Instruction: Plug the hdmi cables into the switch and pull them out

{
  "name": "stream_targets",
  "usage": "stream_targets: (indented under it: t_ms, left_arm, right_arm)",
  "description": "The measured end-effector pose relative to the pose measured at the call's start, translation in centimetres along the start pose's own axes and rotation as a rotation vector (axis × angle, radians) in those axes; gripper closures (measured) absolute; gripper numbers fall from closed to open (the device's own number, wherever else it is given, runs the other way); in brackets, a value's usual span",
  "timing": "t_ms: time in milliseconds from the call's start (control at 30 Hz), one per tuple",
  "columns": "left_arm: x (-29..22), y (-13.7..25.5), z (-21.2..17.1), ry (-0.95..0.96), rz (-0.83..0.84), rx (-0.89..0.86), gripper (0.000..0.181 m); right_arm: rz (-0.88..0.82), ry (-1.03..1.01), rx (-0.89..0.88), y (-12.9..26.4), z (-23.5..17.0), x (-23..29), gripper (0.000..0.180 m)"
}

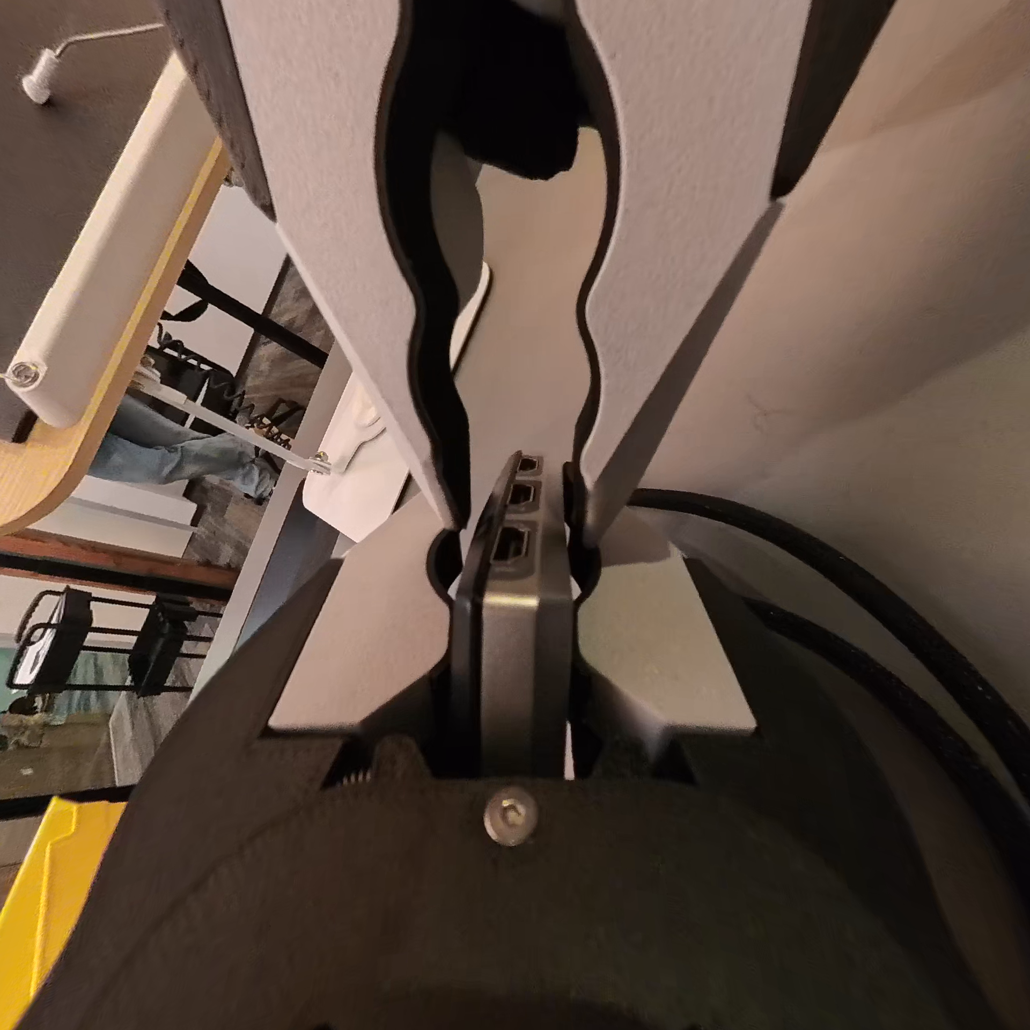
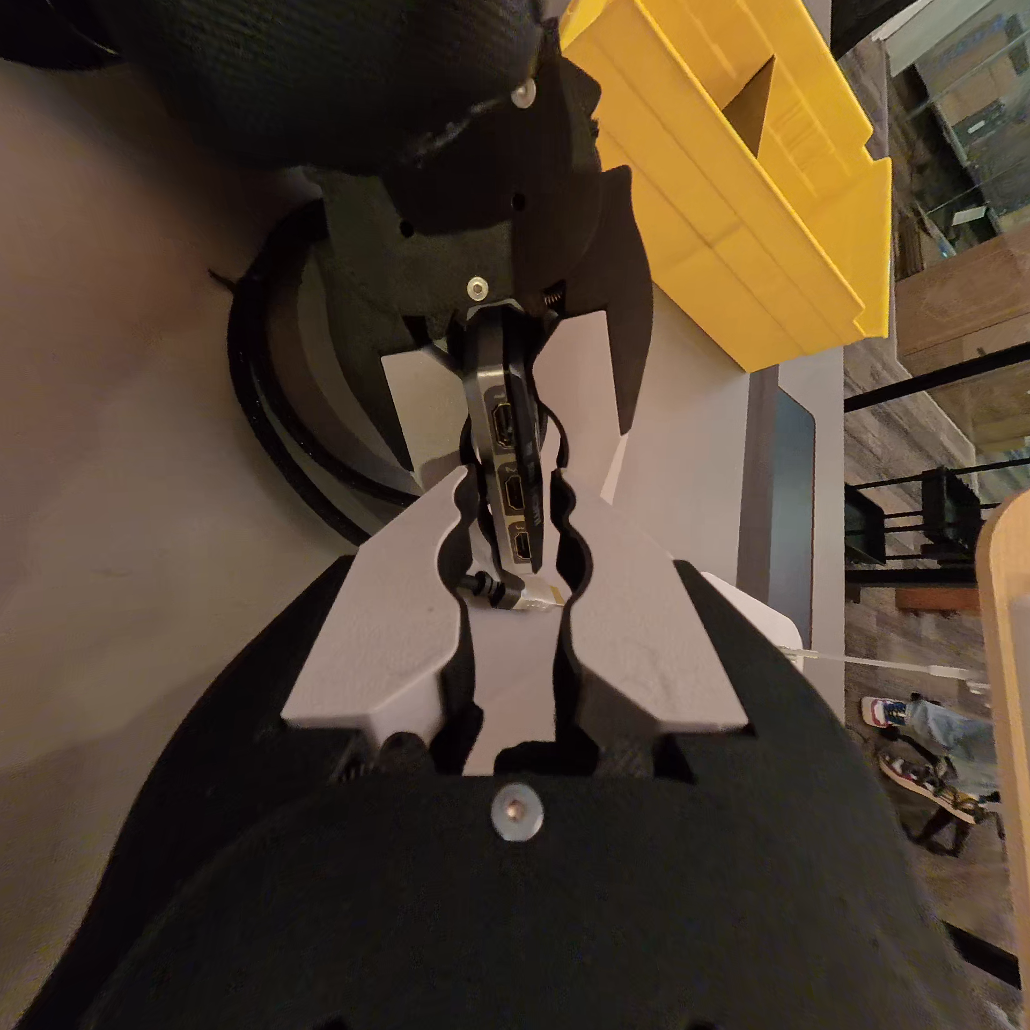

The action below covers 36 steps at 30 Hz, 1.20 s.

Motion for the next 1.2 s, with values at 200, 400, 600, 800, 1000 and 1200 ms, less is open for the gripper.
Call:
stream_targets:
  t_ms: [200,400,600,800,1000,1200]
  left_arm:
    - [-0.5,0.2,0.4,-0.030,-0.030,-0.010,0.149]
    - [-0.4,0.3,0.2,-0.027,-0.045,-0.017,0.149]
    - [1.3,0.5,-0.2,0.034,0.057,0.029,0.117]
    - [3.4,1.2,-2.8,0.140,0.075,0.113,0.127]
    - [3.9,-0.1,-7.3,0.289,-0.009,0.355,0.131]
    - [2.7,-0.5,-8.1,0.326,-0.133,0.419,0.166]
  right_arm:
    - [0.061,-0.049,-0.047,0.0,0.0,0.3,0.160]
    - [-0.035,0.025,-0.026,-0.2,0.4,0.8,0.161]
    - [-0.066,-0.051,0.006,0.1,-1.1,-0.2,0.161]
    - [-0.098,-0.149,0.100,1.5,-4.8,-1.1,0.162]
    - [-0.105,-0.125,0.208,1.5,-7.3,0.6,0.162]
    - [-0.107,-0.092,0.249,1.4,-7.5,1.7,0.160]
Point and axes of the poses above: each gripper's, where its closed fingertips meet, y back along the fingers, z out of its top, x = y × z across the jaws, the point moved 7 cm from there along y, back along the fingers, and after that the axes turned 9 degrees about x, right-handed, at the moved point
